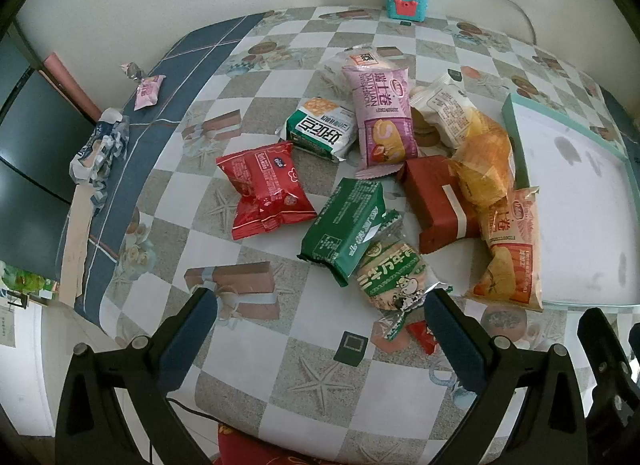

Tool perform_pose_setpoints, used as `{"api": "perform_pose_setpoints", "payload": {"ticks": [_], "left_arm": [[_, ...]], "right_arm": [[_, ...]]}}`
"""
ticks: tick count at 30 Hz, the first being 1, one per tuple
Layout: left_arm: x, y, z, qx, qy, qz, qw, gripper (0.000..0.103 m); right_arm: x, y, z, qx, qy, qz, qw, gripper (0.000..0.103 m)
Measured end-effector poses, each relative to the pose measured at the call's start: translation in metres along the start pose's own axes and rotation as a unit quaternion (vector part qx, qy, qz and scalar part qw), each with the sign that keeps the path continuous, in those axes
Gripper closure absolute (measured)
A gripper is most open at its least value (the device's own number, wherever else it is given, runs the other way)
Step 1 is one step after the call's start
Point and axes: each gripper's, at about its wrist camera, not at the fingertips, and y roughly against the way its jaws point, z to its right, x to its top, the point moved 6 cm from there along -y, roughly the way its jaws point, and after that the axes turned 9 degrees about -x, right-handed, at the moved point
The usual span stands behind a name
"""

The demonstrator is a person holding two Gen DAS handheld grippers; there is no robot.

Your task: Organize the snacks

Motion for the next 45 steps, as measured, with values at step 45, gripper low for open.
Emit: {"api": "perform_pose_setpoints", "payload": {"ticks": [45], "left_arm": [[0.032,-0.094,0.032,-0.101,0.115,-0.107,0.9824,0.028]], "right_arm": [[0.025,-0.056,-0.026,-0.036,0.035,-0.041,0.998,0.0]]}}
